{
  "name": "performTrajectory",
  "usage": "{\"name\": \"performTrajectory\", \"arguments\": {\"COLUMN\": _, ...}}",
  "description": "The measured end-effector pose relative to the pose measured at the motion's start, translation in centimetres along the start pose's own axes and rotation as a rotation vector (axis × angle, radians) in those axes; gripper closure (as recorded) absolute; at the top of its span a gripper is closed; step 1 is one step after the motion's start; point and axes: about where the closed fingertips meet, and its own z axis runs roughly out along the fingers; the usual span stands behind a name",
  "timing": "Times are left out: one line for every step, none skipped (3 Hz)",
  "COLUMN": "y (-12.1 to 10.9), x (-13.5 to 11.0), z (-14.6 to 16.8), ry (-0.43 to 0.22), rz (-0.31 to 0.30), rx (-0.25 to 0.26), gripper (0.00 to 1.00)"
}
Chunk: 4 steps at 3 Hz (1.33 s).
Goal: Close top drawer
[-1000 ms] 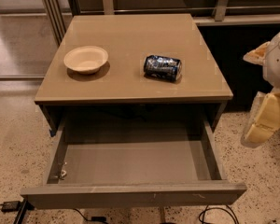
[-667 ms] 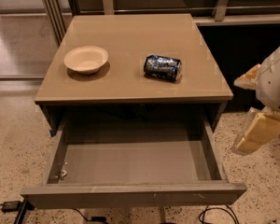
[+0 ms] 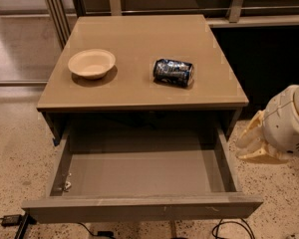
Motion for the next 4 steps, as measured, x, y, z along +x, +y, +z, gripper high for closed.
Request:
{"name": "performTrajectory", "arguments": {"y": 0.2, "x": 0.1, "z": 0.3, "ry": -0.002, "rz": -0.002, "rx": -0.006, "gripper": 0.88}}
{"name": "performTrajectory", "arguments": {"y": 0.2, "x": 0.1, "z": 0.3, "ry": -0.002, "rz": -0.002, "rx": -0.006, "gripper": 1.0}}
{"name": "performTrajectory", "arguments": {"y": 2.0, "x": 0.3, "z": 1.5, "ry": -0.026, "rz": 0.014, "rx": -0.048, "gripper": 1.0}}
{"name": "performTrajectory", "arguments": {"y": 5.3, "x": 0.4, "z": 4.4, "ry": -0.094, "rz": 0.04, "rx": -0.116, "gripper": 1.0}}
